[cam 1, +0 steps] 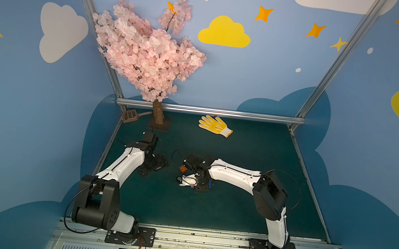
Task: Assemble the letter y with lego
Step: Assemble the lego brick with the lego brick.
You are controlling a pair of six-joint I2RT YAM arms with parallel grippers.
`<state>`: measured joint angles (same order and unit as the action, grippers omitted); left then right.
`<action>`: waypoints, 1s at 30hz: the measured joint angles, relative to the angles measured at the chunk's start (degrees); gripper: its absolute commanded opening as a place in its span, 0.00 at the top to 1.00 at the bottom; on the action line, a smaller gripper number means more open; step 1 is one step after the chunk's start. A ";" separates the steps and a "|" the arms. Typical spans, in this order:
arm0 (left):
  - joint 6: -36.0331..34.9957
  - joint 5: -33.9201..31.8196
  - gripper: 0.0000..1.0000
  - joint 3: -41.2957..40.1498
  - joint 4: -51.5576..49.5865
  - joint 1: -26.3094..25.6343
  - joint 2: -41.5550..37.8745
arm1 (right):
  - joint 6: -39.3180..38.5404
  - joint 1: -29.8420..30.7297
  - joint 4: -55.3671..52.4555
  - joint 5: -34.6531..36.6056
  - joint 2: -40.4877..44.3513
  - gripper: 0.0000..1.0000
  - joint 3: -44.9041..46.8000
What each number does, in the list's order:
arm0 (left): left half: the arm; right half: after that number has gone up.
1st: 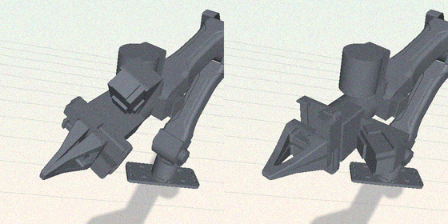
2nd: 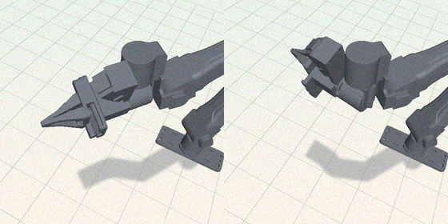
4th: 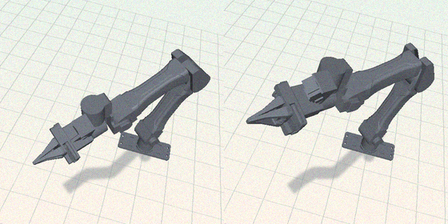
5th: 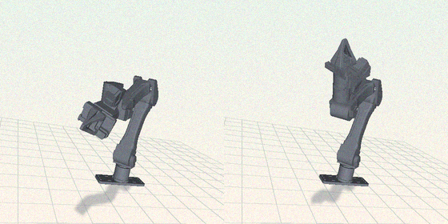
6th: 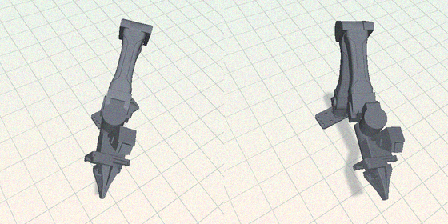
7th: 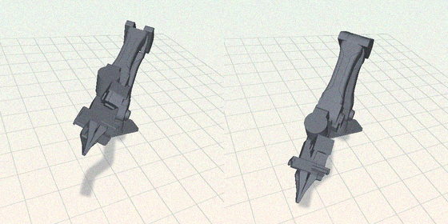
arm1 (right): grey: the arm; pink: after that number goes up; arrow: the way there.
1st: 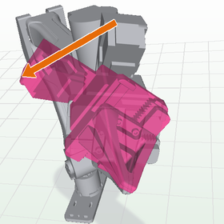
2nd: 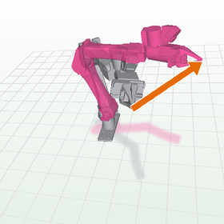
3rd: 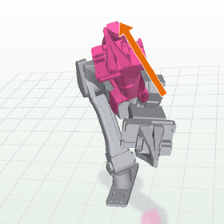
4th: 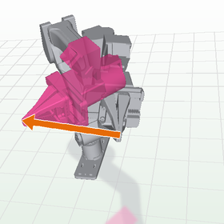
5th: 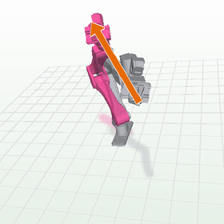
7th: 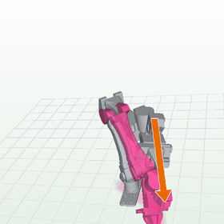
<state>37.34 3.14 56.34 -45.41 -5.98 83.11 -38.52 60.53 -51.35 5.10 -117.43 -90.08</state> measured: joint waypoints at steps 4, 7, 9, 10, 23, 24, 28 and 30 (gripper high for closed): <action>0.00 0.07 0.04 0.00 0.02 0.00 0.00 | 0.00 0.00 -0.35 -0.02 -0.24 1.00 -0.35; -0.02 0.09 0.04 0.00 0.02 0.00 0.00 | 0.22 0.00 -1.29 -0.02 -0.90 1.00 -1.27; -0.02 0.09 0.04 0.00 0.02 0.00 0.00 | 0.42 0.04 -2.08 0.00 -1.49 1.00 -2.05; -0.02 0.09 0.04 0.00 0.02 0.00 0.00 | 0.55 0.13 -2.45 0.04 -1.73 1.00 -2.45; -0.02 0.00 0.04 0.00 -0.02 0.04 -0.42 | 0.72 0.59 -3.26 2.47 -2.43 1.00 -3.32; -0.02 0.00 0.04 0.00 -0.04 0.04 -0.42 | 0.52 0.57 -3.28 2.45 -2.45 1.00 -3.34; -0.02 0.00 0.04 0.02 -0.04 0.09 -0.42 | -0.11 -0.09 -4.87 1.16 -3.50 1.00 -5.03; -0.02 0.02 0.04 0.02 -0.04 0.09 -0.42 | -0.35 -0.68 -5.64 -0.22 -3.93 1.00 -5.77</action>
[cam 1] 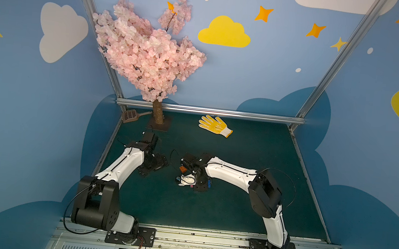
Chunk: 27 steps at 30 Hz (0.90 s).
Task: Assemble the letter y with lego
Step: Assemble the lego brick with the lego brick.
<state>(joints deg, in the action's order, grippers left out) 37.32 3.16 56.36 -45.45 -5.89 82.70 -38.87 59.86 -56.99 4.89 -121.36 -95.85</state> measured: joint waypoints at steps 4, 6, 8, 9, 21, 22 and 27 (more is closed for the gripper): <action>0.00 0.02 0.04 0.00 0.00 0.00 0.00 | -0.55 -1.09 -0.50 -2.38 -0.31 1.00 -0.55; -0.02 0.04 0.03 0.00 0.00 0.00 0.00 | -0.72 -1.18 -0.48 -2.56 -0.33 1.00 -0.52; -0.02 0.04 0.04 0.00 0.00 0.00 0.00 | -1.03 -1.18 -0.24 -2.49 -0.20 1.00 -0.24; 0.00 0.04 0.04 0.00 0.00 0.00 0.00 | -1.14 -1.18 -0.09 -2.47 -0.11 1.00 -0.07; -0.02 0.13 0.04 0.00 0.02 0.00 0.00 | -3.82 -0.98 -1.33 -1.68 -0.74 1.00 -1.20; -0.02 0.17 0.04 0.00 0.02 0.00 0.00 | -3.82 -0.92 -2.14 -1.55 -1.29 1.00 -2.05; -0.04 0.46 0.04 0.00 0.02 0.00 0.00 | -3.54 -0.22 -4.74 0.02 -2.91 1.00 -4.61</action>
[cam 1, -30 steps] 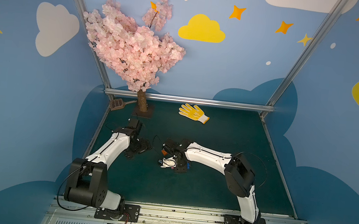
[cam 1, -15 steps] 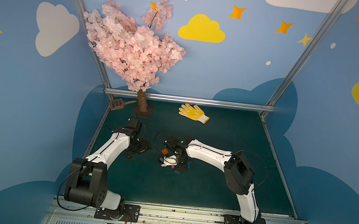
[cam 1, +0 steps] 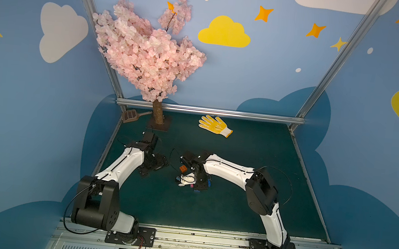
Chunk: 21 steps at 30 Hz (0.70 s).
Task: Assemble the letter y with lego
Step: Assemble the lego brick with the lego brick.
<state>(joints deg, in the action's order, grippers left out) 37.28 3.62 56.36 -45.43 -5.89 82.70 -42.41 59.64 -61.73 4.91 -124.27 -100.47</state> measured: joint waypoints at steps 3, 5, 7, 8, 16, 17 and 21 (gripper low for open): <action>0.00 0.22 0.04 0.00 0.02 0.00 0.00 | 0.63 0.59 -0.63 1.46 -0.44 1.00 -0.57; 0.00 0.39 0.04 0.00 0.00 0.00 0.00 | 1.46 0.94 -0.68 2.27 -0.48 1.00 -0.57; 0.00 0.55 0.04 0.00 0.00 0.00 0.00 | 2.40 1.16 -0.57 2.84 -0.46 1.00 -0.37; 0.02 0.59 0.04 0.00 0.00 0.00 0.00 | 2.93 1.22 -0.42 2.97 -0.39 1.00 -0.17; 0.02 0.90 0.04 0.00 0.02 0.00 0.00 | 8.26 -0.44 2.25 -0.96 1.25 1.00 2.62; 0.02 0.90 0.04 0.00 0.02 0.00 0.00 | 8.87 -0.90 2.49 -1.92 1.36 1.00 2.84; 0.02 0.92 0.04 0.00 0.04 0.00 0.00 | 10.16 -1.84 2.80 -4.13 1.40 1.00 2.91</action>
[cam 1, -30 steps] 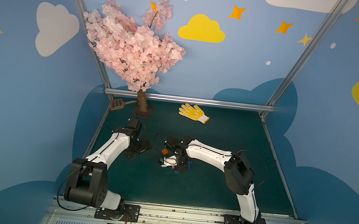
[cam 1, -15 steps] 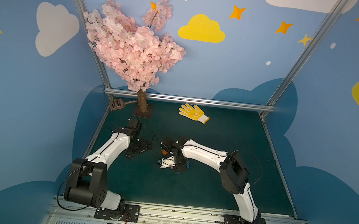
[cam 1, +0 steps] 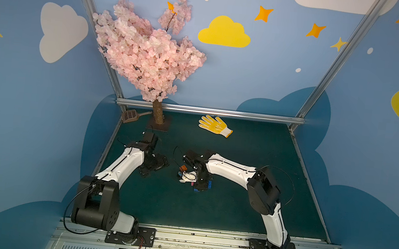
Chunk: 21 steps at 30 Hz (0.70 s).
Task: Assemble the letter y with lego
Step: Assemble the lego brick with the lego brick, then pick up the lego brick from the center of the board.
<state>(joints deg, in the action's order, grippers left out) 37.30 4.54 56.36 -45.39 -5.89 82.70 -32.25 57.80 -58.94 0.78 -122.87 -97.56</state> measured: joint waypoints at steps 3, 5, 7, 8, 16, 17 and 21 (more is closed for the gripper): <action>0.00 0.00 0.04 0.00 0.00 0.00 0.00 | 0.09 -0.07 -0.07 0.02 -0.04 1.00 -0.13; 0.00 0.00 0.04 0.00 0.00 0.00 0.00 | -0.07 0.15 -0.17 0.61 -0.15 1.00 -0.26; 0.00 -0.02 0.04 0.00 0.00 0.00 0.00 | -0.42 0.66 -0.22 1.79 -0.20 1.00 -0.31; 0.00 -0.02 0.04 0.00 0.00 0.00 0.00 | -0.96 1.05 -0.22 2.86 -0.22 1.00 -0.31; -0.02 -0.02 0.04 0.00 0.00 0.00 0.00 | -2.25 3.52 0.70 8.63 0.13 1.00 0.63; -0.02 0.00 0.03 0.00 0.00 0.00 0.00 | -2.23 3.52 1.01 8.63 0.33 1.00 0.92; -0.02 0.04 0.04 0.00 0.07 0.00 0.02 | -2.01 3.39 2.10 8.31 1.09 1.00 1.97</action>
<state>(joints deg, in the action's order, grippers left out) 37.28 4.58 56.36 -45.32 -5.89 82.72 -34.26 61.19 -56.84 9.08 -121.78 -95.59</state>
